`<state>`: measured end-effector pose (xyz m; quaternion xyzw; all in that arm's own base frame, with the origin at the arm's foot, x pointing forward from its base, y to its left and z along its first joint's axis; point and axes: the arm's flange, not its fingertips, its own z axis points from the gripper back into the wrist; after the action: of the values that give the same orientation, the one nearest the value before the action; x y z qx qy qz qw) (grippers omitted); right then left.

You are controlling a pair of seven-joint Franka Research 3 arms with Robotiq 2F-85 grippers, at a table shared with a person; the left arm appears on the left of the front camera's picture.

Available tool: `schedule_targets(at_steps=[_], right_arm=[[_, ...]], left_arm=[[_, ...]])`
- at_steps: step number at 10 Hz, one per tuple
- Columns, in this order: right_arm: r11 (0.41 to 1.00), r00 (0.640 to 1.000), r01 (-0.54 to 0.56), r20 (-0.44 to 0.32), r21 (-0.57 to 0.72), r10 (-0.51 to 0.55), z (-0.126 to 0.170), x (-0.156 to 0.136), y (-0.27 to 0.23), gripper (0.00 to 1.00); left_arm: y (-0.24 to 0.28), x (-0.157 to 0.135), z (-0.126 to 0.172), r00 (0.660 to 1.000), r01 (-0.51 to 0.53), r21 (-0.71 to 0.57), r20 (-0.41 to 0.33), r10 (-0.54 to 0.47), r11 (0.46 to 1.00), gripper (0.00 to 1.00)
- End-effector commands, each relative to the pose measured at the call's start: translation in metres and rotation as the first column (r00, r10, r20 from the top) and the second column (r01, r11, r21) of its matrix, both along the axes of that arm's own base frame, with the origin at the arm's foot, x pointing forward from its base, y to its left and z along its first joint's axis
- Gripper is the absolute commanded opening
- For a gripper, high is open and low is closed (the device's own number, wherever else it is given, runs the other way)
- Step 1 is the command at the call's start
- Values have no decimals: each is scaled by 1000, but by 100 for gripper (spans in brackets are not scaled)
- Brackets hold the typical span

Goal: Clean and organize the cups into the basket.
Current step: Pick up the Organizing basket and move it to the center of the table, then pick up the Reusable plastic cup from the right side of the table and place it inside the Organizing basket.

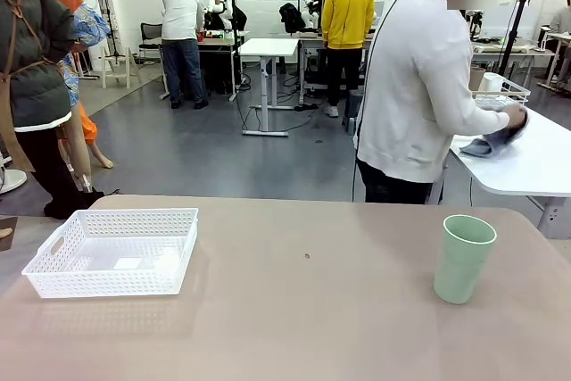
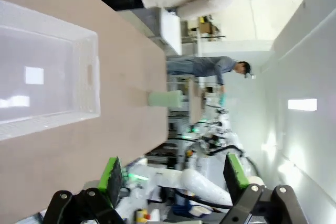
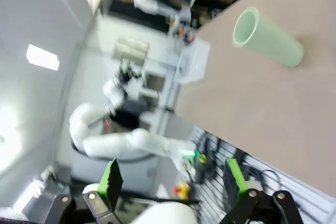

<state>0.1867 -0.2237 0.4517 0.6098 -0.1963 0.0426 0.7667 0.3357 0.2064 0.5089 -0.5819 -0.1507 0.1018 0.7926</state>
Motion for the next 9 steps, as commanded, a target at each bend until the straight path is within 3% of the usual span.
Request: schedule_targets(at_steps=[1,3,5,9], right_arm=[[991,981,-127,143,-43,132,-12,22,0,100],[963,928,-247,259,-110,268,-21,34,16,100],[945,886,-305,329,-117,327,-28,39,28,100],[890,757,-361,469,-280,455,-51,48,47,100]], left_arm=[[-11,20,10,1000,12,269,14,-16,963,100],[-35,43,27,999,42,467,-36,-28,883,100],[-63,58,39,996,82,571,-82,-42,817,100],[-87,69,28,993,71,819,-111,36,570,100]])
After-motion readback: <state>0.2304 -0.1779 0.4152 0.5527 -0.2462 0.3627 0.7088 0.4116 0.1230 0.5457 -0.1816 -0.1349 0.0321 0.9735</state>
